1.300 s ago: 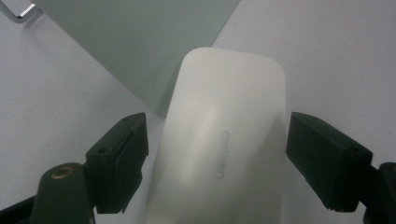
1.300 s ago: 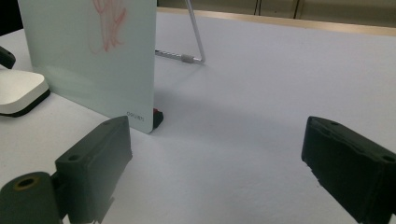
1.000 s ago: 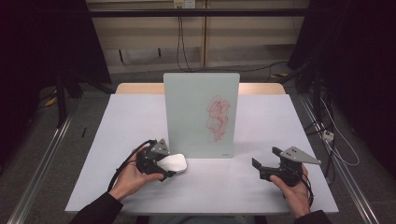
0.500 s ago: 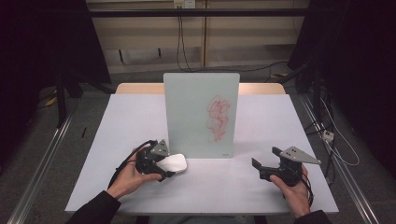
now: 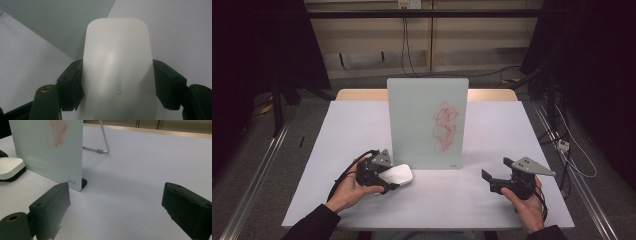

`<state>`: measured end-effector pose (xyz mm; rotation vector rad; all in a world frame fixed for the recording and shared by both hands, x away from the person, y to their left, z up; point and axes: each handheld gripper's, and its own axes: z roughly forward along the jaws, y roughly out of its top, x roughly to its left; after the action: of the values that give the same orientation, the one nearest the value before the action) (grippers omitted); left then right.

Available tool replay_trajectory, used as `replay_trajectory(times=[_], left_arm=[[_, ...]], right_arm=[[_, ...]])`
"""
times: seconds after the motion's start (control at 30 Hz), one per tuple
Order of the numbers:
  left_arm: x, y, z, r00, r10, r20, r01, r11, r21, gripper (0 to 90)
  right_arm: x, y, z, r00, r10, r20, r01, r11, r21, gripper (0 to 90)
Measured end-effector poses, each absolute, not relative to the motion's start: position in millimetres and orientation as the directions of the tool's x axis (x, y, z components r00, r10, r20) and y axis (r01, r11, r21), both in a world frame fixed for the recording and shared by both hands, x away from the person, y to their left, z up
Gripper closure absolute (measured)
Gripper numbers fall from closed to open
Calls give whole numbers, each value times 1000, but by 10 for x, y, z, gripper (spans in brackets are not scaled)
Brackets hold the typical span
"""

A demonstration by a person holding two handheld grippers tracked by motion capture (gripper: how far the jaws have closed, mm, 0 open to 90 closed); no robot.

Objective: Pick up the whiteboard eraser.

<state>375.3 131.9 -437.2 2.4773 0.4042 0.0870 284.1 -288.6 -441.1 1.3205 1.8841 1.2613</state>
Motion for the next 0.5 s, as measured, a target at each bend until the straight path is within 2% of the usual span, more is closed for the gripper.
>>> replay_trajectory(times=[0.5], left_arm=[[3689, 1373, -4312, 943, 331, -45, 281, -713, 642, 311]], right_arm=[[2854, -2882, -4411, -392, 914, 104, 443, 88, 892, 80]])
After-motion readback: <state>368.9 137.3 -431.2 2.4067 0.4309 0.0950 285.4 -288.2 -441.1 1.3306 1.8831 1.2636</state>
